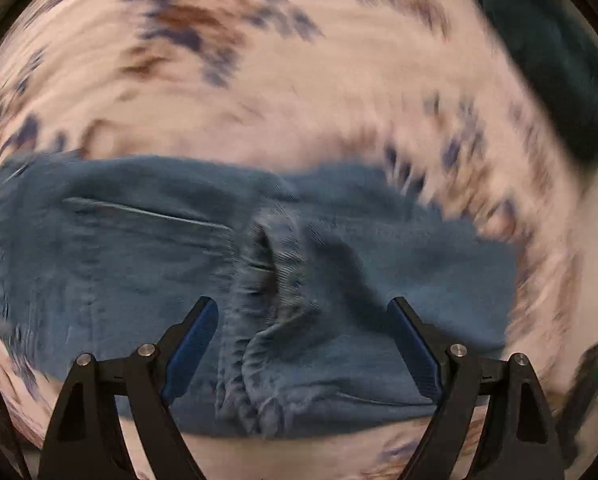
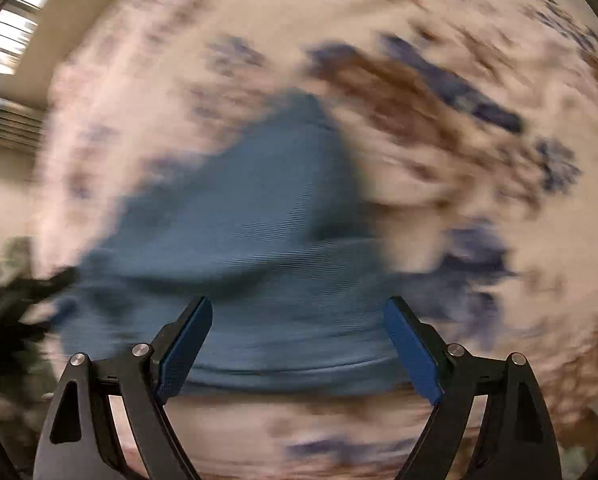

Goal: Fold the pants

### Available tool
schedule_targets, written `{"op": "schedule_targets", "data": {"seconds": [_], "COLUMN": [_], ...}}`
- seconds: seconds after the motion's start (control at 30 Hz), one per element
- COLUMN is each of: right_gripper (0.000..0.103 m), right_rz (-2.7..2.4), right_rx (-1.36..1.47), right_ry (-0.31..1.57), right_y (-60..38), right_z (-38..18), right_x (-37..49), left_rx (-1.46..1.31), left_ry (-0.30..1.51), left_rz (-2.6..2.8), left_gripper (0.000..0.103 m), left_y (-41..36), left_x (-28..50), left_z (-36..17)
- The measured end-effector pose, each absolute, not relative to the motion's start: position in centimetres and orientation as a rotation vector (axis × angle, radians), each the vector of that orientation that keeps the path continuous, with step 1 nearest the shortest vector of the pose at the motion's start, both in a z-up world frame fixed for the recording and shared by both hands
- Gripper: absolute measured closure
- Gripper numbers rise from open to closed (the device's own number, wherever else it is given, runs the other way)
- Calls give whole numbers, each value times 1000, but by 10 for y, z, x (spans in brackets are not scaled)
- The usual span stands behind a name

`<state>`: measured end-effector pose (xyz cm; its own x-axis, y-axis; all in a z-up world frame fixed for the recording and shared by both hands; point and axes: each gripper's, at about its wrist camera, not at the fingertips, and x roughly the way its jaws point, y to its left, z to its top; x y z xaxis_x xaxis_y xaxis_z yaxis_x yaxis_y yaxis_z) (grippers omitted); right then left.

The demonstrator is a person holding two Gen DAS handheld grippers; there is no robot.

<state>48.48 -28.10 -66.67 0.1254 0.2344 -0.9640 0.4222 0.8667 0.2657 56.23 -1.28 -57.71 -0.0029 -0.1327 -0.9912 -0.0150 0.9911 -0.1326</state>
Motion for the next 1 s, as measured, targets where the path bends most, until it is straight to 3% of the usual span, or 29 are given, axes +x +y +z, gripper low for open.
{"op": "schedule_targets", "data": {"seconds": [0.07, 0.23, 0.47, 0.53, 0.7, 0.87, 1.0], "right_gripper": [13, 13, 13, 13, 13, 13, 14], "right_rz": [-144, -77, 23, 58, 93, 72, 87], "right_rx": [487, 495, 671, 605, 283, 500, 567], "right_ry": [1603, 1710, 1593, 1605, 1792, 1843, 1726], "right_y": [-287, -295, -295, -283, -247, -283, -309], "right_z": [-694, -704, -668, -671, -717, -731, -688], "right_x": [475, 450, 481, 496, 499, 474, 490], "left_rx": [79, 87, -35, -79, 101, 40, -147], "left_ry": [1639, 1688, 1575, 1540, 1638, 1701, 1670], "left_rz": [-38, 9, 44, 17, 59, 90, 79], "left_gripper": [17, 10, 10, 10, 10, 7, 7], "left_y": [-21, 22, 22, 6, -17, 20, 36], "left_x": [554, 520, 522, 527, 517, 507, 521], "left_z": [-603, -607, -550, -542, -590, -606, -571]}}
